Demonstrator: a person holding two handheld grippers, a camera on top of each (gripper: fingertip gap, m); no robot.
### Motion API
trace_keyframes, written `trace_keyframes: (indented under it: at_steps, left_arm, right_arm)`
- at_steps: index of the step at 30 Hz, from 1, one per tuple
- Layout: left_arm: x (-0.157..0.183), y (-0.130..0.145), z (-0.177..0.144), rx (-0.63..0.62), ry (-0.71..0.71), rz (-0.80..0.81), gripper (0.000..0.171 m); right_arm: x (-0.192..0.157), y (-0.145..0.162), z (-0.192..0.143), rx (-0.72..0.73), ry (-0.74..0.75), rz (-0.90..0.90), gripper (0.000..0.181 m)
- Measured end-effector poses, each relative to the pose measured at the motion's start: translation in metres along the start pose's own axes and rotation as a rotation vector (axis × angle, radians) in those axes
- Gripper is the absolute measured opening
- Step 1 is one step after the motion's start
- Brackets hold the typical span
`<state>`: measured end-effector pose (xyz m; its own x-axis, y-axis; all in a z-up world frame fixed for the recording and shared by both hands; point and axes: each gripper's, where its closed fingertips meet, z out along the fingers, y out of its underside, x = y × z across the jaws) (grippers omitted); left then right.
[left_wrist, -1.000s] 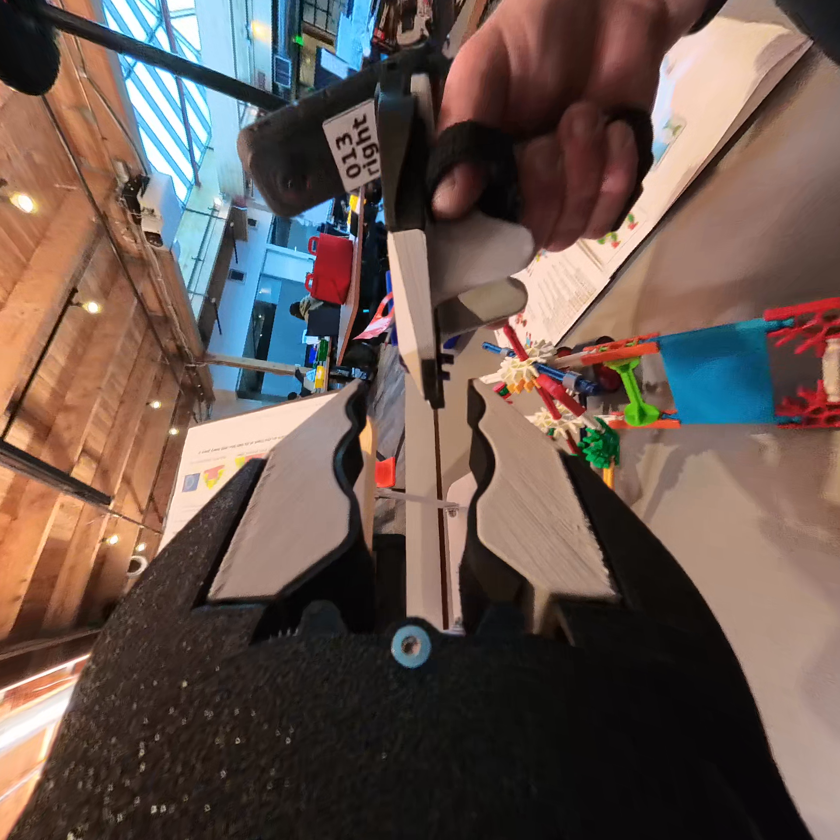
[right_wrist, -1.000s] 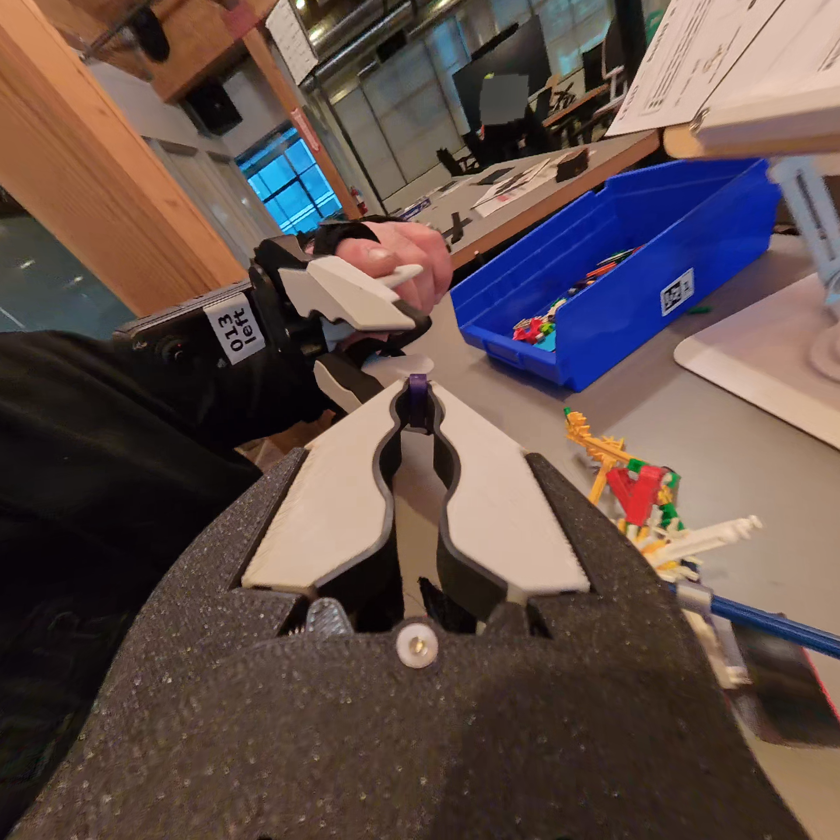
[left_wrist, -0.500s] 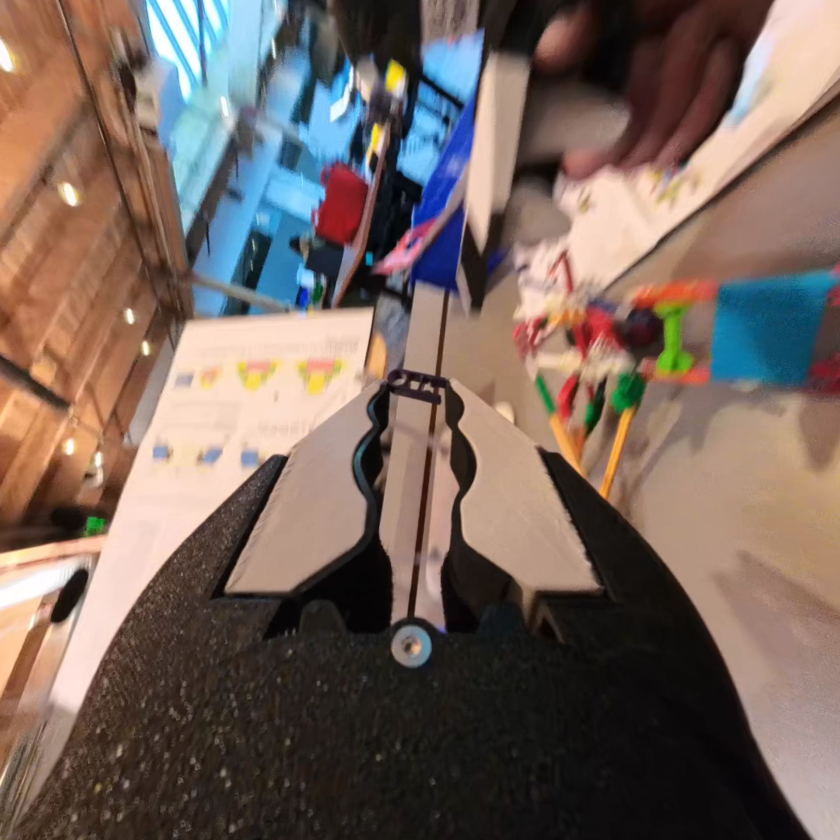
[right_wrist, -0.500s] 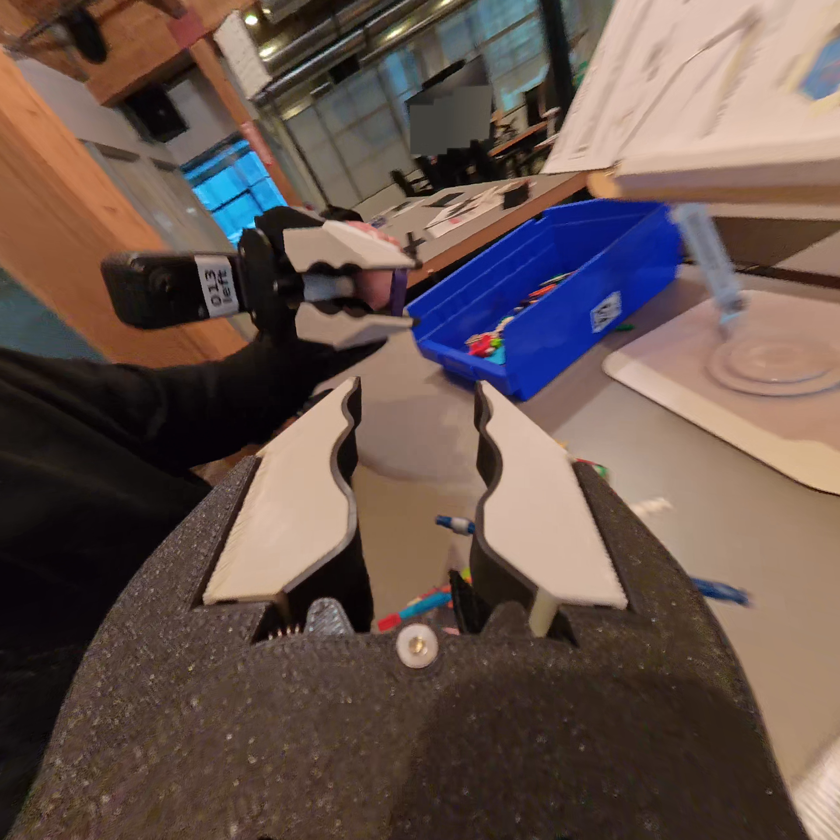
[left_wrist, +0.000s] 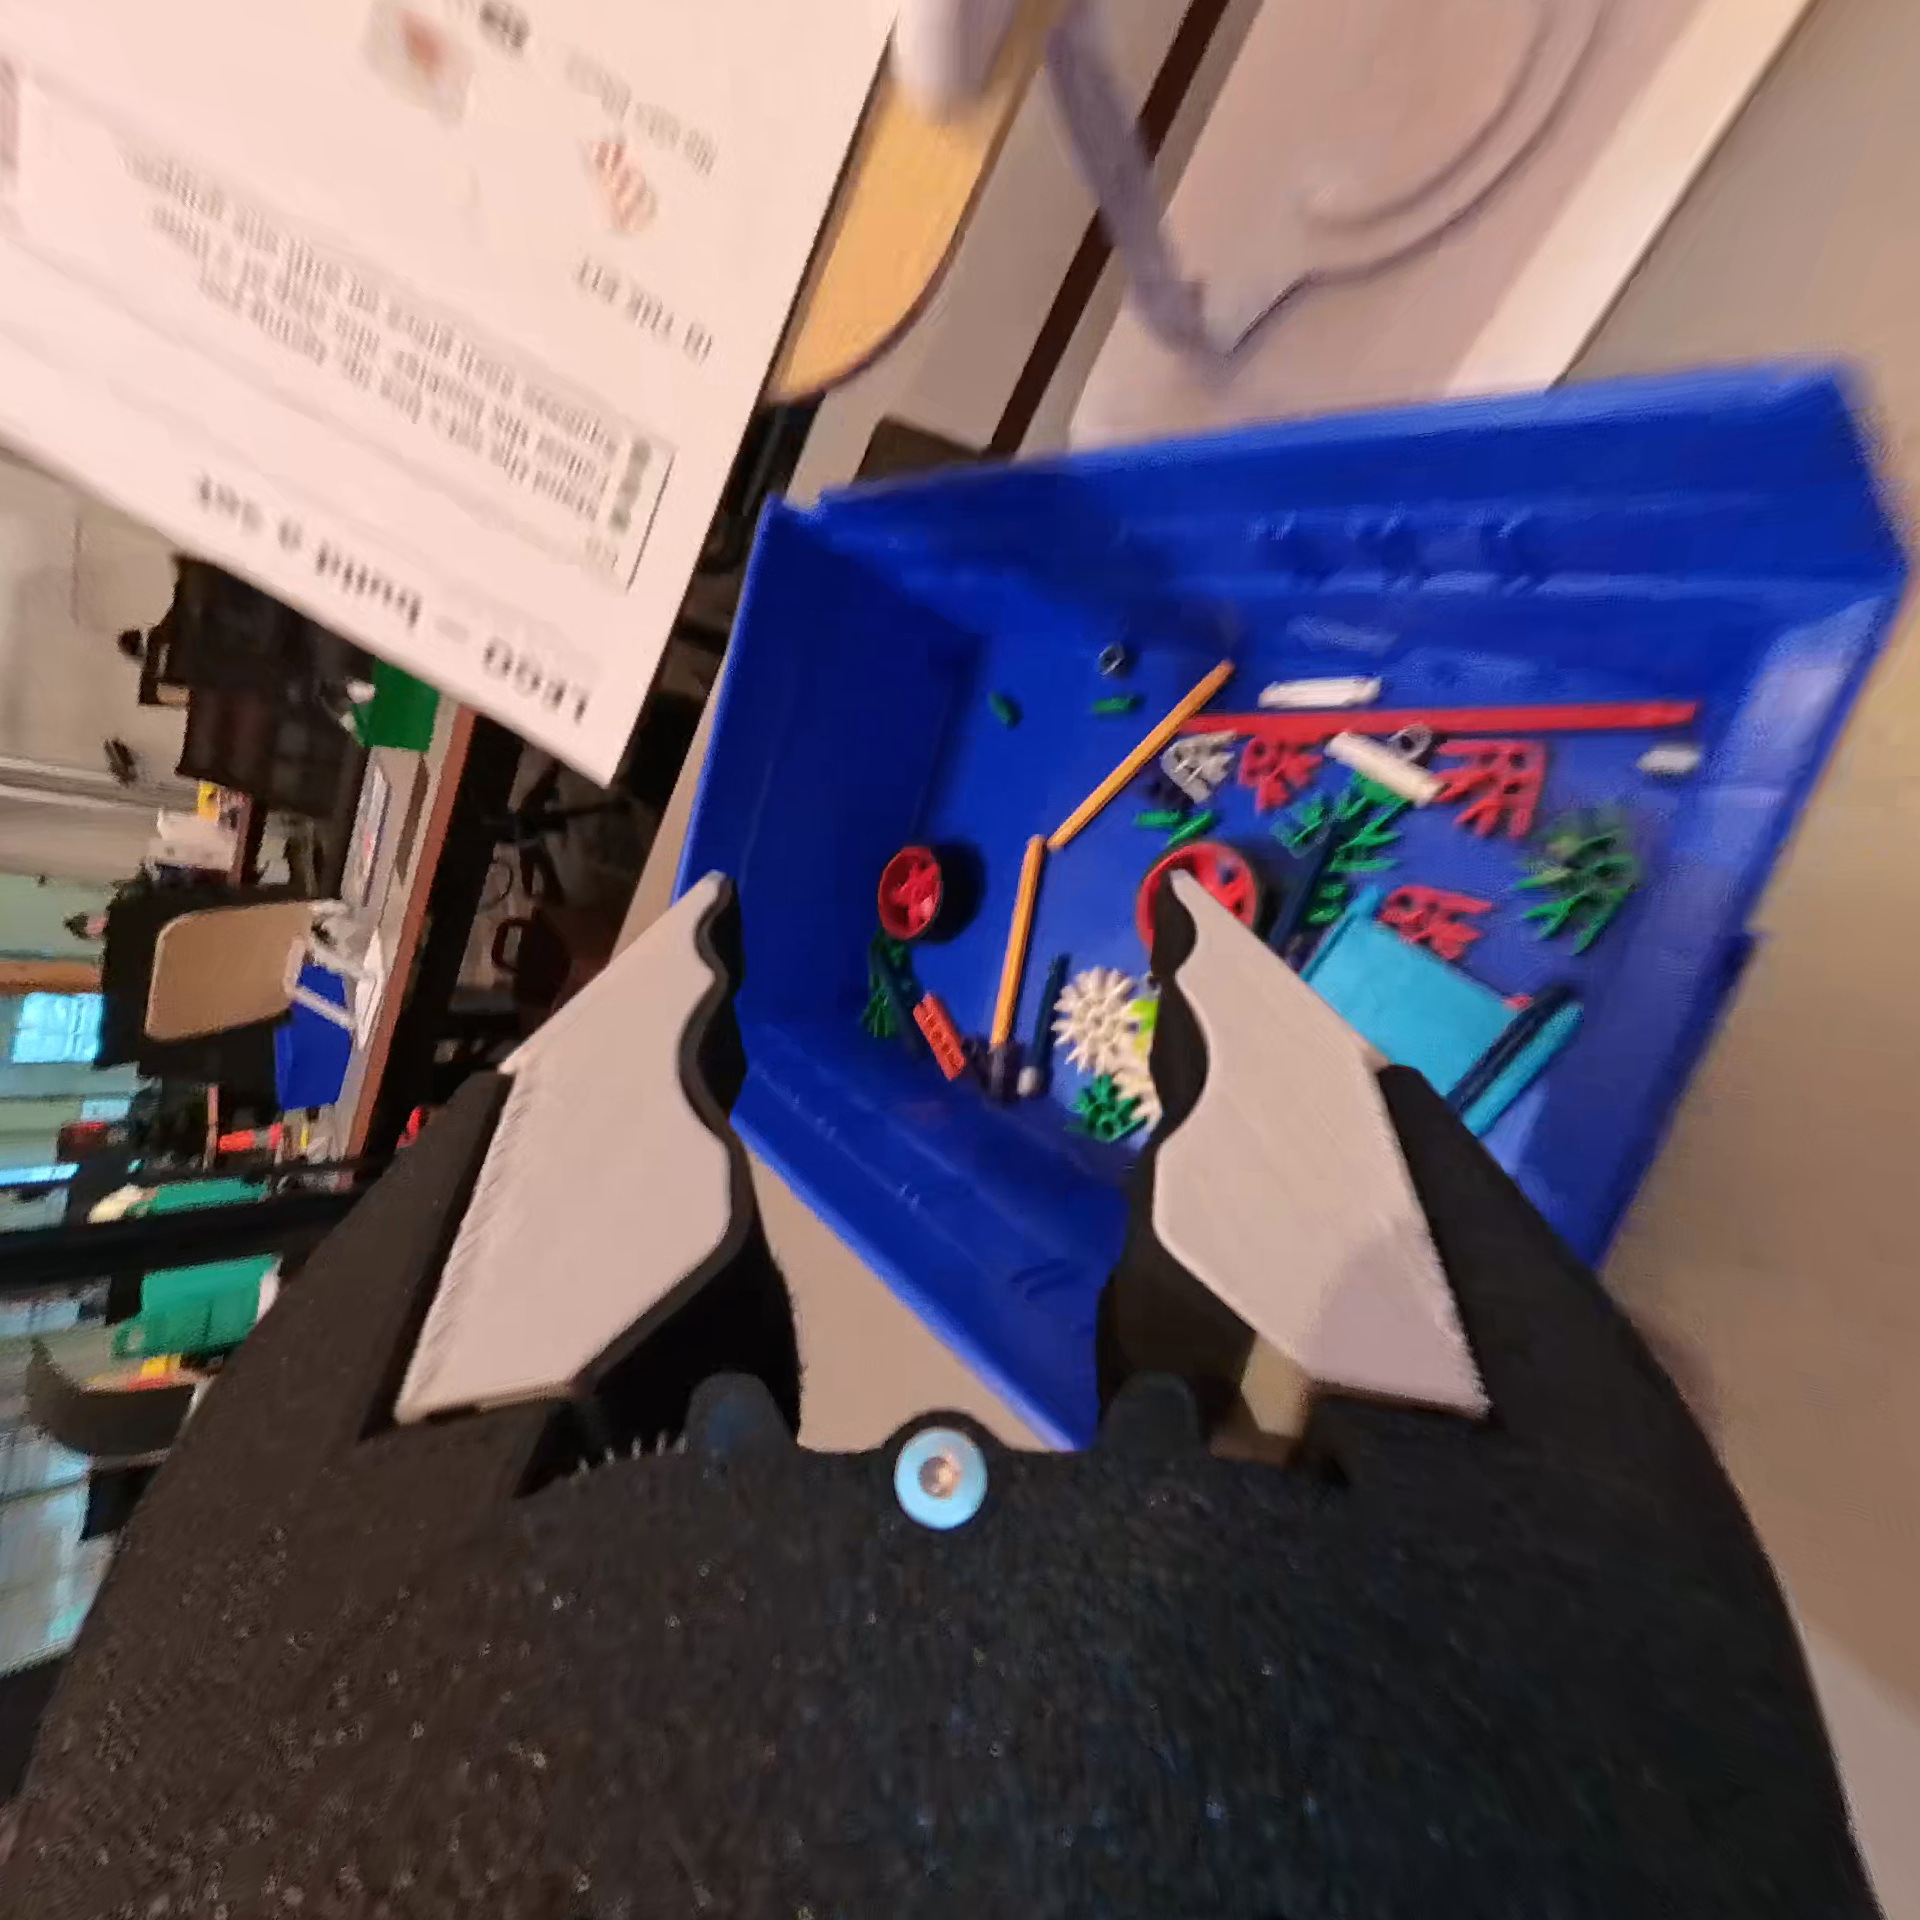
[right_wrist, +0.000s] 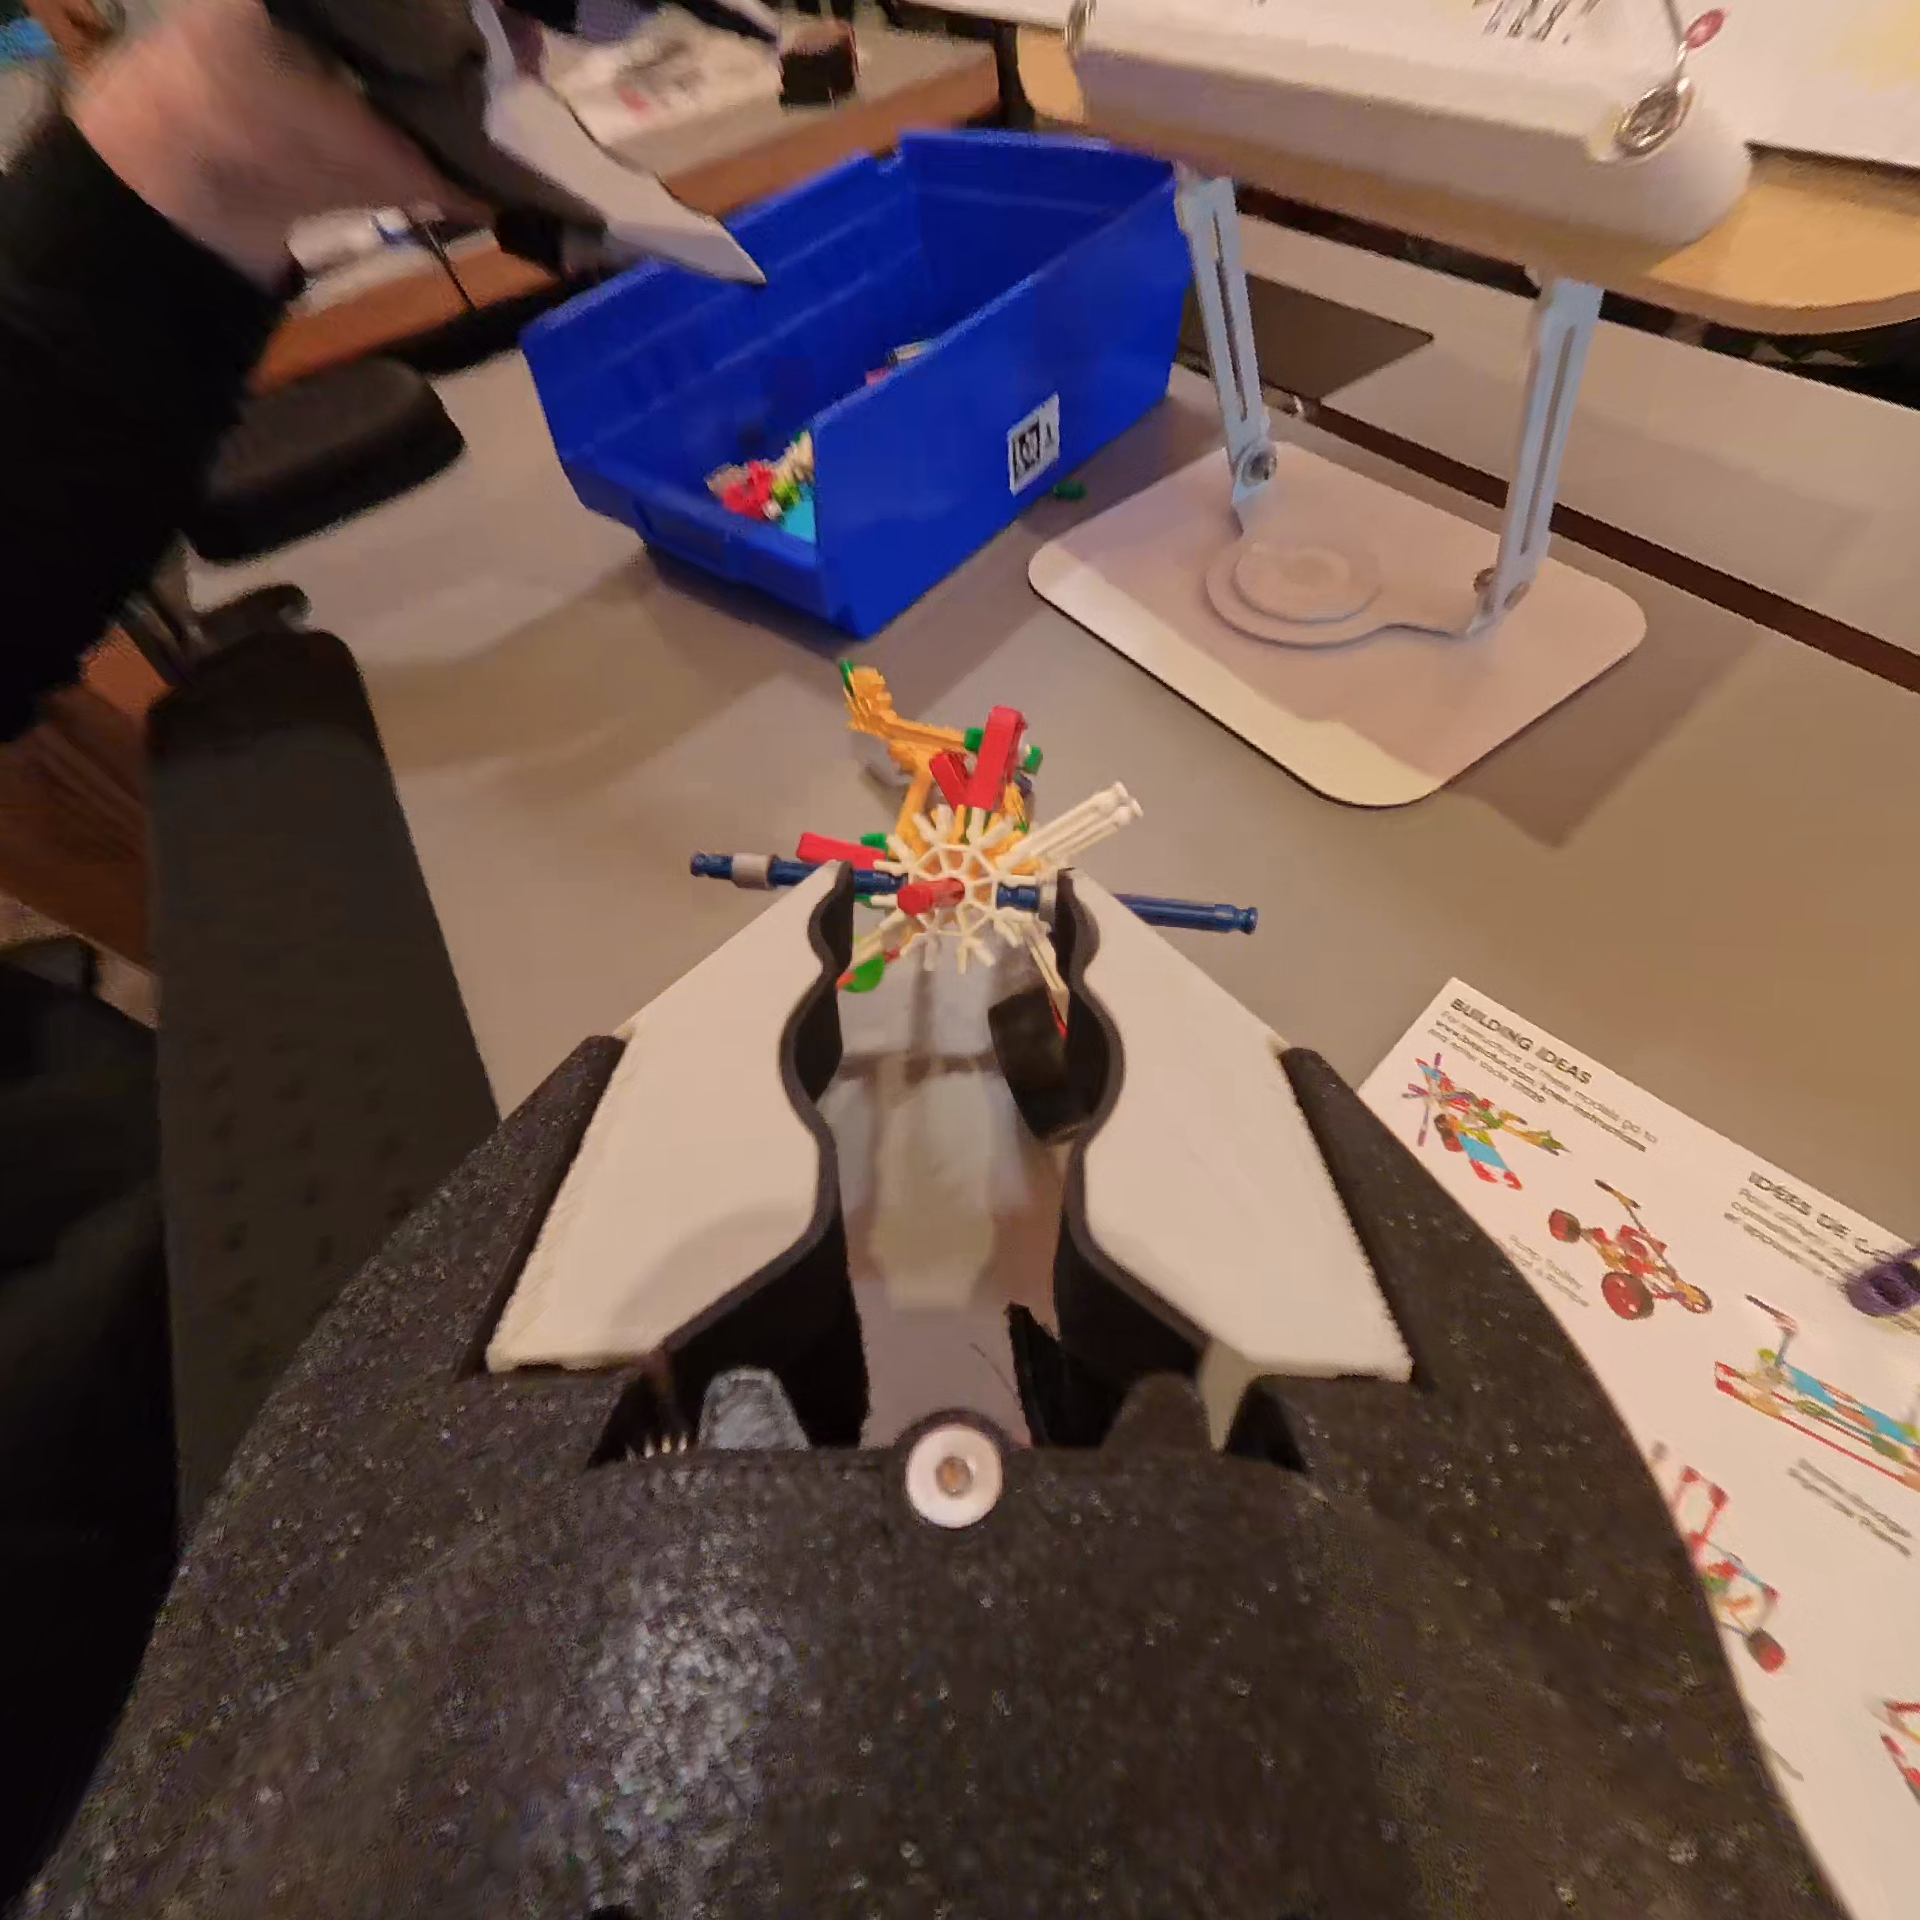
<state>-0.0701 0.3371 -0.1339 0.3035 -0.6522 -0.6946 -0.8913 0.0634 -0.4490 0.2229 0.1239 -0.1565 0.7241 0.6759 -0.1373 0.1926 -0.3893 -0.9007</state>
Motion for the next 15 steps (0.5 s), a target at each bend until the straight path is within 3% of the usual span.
trace_keyframes:
  at_steps: [4,8,12,15]
  left_arm:
    - [0.041,-0.061,-0.004,0.104,0.073,0.122,0.074]
    - [0.118,-0.142,-0.013,0.313,0.276,0.234,0.065]
    - [0.175,-0.188,-0.007,0.393,0.414,0.340,0.056]
    - [0.198,-0.212,0.005,0.438,0.544,0.288,0.051]
  right_arm:
    - [-0.008,0.005,0.007,-0.053,0.027,-0.080,0.024]
    - [-0.007,0.004,0.010,-0.075,0.051,-0.126,0.005]
    - [-0.005,0.003,0.009,-0.059,0.059,-0.135,0.004]
    - [-0.002,0.002,0.007,-0.036,0.081,-0.161,0.003]
